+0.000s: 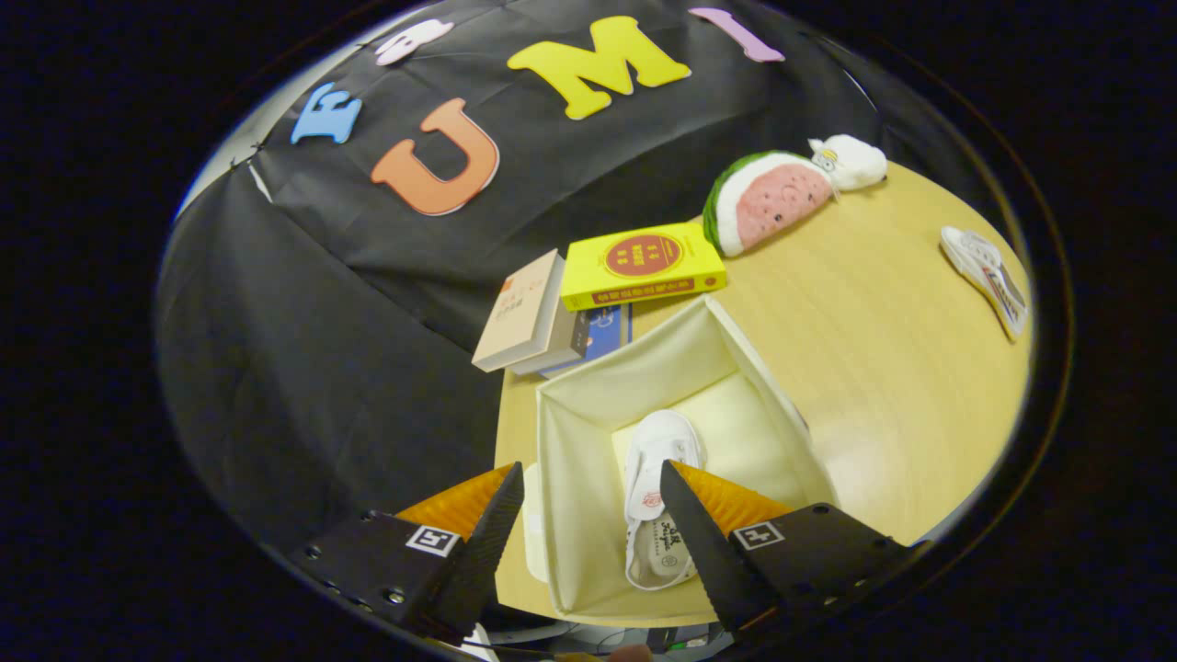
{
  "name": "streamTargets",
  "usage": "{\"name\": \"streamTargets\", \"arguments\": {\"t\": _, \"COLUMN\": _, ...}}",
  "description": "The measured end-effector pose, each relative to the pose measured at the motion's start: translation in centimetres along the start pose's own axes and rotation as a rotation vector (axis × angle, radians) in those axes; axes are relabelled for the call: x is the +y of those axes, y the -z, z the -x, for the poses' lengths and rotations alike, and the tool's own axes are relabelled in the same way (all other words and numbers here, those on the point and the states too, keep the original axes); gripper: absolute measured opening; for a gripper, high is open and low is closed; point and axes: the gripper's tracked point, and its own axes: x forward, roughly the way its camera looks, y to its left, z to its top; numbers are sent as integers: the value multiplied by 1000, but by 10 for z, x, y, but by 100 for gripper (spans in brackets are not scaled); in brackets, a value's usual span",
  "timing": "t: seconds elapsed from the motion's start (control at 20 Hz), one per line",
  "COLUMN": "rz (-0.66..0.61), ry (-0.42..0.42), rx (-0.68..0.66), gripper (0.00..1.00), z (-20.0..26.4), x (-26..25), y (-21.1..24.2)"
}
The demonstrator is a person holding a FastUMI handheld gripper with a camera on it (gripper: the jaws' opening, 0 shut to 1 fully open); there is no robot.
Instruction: Open the storage box then place both shoes into the box .Put the left shoe in first, then the right shoe, with the right side of both shoes facing outward in a uniform manner.
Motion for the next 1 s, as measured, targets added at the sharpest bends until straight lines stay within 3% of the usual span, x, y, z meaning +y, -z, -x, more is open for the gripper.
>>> {"name": "streamTargets", "arguments": {"t": 0.35, "rz": 341, "ry": -7, "rx": -231, "gripper": 92, "z": 85, "x": -21, "y": -58}}
{"name": "streamTargets", "arguments": {"t": 0.55, "rz": 442, "ry": 16, "rx": -346, "gripper": 92, "z": 134, "x": -56, "y": -93}}
{"name": "streamTargets", "arguments": {"t": 0.7, "rz": 471, "ry": 81, "rx": -381, "gripper": 94, "z": 156, "x": -110, "y": -119}}
{"name": "streamTargets", "arguments": {"t": 1.0, "rz": 382, "ry": 233, "rx": -381, "gripper": 96, "z": 200, "x": -246, "y": -162}}
